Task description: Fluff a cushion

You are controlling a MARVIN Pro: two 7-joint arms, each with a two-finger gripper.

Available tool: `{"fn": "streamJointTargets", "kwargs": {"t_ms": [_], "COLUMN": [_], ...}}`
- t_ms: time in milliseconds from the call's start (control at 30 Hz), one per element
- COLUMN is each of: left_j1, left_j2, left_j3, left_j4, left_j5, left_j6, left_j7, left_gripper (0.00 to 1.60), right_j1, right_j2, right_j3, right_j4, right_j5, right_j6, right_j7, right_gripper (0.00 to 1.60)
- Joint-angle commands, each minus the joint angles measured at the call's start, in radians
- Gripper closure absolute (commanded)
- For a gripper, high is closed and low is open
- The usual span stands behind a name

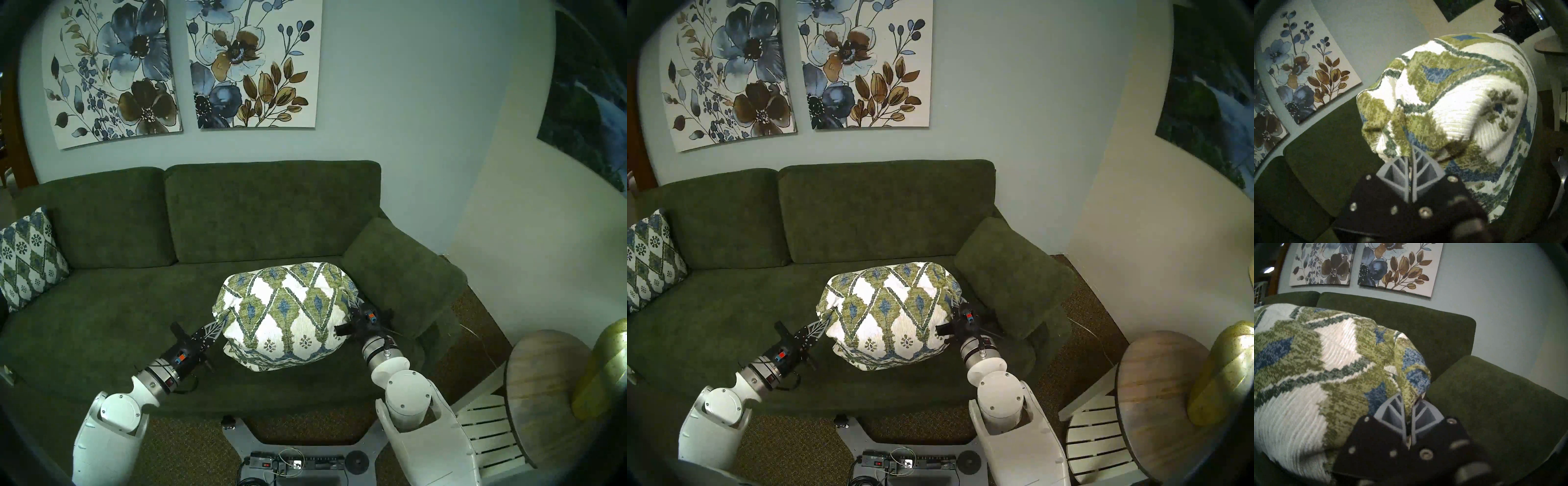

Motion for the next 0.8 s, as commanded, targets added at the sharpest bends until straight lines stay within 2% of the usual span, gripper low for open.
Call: {"fn": "streamJointTargets", "kwargs": {"t_ms": [0, 133, 367, 767], "left_j1": [-0.086, -0.128, -0.224, -0.327], "left_j2": [0.015, 0.034, 0.092, 0.148], "left_j3": [0.000, -0.006, -0.039, -0.064], "left_j4": [0.026, 0.030, -0.020, -0.079], "left_j5": [0.017, 0.012, 0.014, 0.015], "left_j6": [0.000, 0.014, 0.046, 0.096], "left_j7": [0.008, -0.001, 0.010, 0.015], "left_gripper": [1.60, 1.60, 1.60, 1.60], "right_j1": [0.066, 0.123, 0.213, 0.314], "right_j2": [0.027, 0.029, -0.026, -0.081], "right_j3": [0.005, -0.005, -0.006, -0.003], "right_j4": [-0.026, -0.027, -0.057, -0.074], "right_j5": [-0.027, -0.049, -0.055, -0.055], "right_j6": [0.078, 0.103, 0.110, 0.133], "right_j7": [0.030, 0.051, 0.070, 0.085], "right_gripper": [1.60, 1.60, 1.60, 1.60]}}
